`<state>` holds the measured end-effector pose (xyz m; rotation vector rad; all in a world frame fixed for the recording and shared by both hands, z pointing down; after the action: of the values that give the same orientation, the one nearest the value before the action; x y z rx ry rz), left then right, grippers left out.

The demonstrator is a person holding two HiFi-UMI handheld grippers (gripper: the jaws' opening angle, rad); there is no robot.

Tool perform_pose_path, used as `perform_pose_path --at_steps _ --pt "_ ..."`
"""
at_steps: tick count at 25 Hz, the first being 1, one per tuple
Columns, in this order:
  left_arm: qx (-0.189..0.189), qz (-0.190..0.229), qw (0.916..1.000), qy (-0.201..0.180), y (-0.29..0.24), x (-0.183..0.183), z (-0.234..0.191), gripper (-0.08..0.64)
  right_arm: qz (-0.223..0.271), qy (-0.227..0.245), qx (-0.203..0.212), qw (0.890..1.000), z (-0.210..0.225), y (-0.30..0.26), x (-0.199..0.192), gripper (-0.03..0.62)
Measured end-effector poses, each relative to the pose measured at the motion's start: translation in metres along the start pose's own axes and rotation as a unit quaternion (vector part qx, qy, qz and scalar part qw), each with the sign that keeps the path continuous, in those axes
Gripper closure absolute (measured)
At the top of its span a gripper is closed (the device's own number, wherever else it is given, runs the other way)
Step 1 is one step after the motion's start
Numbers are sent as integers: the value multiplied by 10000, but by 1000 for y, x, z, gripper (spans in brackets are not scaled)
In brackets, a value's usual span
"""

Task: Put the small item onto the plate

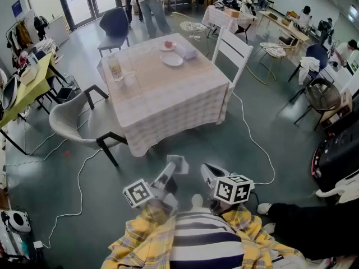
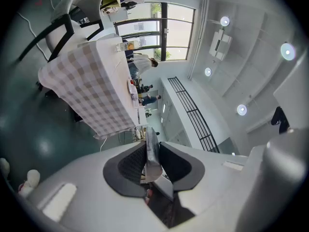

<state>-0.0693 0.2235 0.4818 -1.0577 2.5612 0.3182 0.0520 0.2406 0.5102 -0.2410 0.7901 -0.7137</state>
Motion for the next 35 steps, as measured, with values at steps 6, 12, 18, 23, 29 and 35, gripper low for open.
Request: perform_pose_path --at_steps 6,12,18,23,29,35 --pt "27 9 10000 12 -1 2 2 483 15 -10 -7 10000 0 0 3 592" --pt "37 4 10000 -47 -1 -2 1 483 -8 -41 -3 10000 2 1 1 592" --pt "36 76 9999 88 -4 -4 3 483 -37 -18 33 10000 3 0 4 592" --pt "78 153 9998 141 -9 -4 -2 483 -110 -54 33 9999 8 -5 7 592" --pt "194 229 9995 115 -34 -7 -7 483 -145 -79 27 9999 26 -9 32 592" --pt "118 266 9996 70 -73 -9 -5 483 -147 -65 59 9999 49 -15 61 592"
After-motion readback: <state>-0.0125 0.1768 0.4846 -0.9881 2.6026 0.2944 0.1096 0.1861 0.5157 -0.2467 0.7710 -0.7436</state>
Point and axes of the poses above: the fingertips, and each gripper's own axes: y backward along the fingers, z to its right, x out of its top, the point moved 1 cm from there along y, backward along the fingers, and after that the axes turned 14 degrees about -y, right-handed, at the moved point
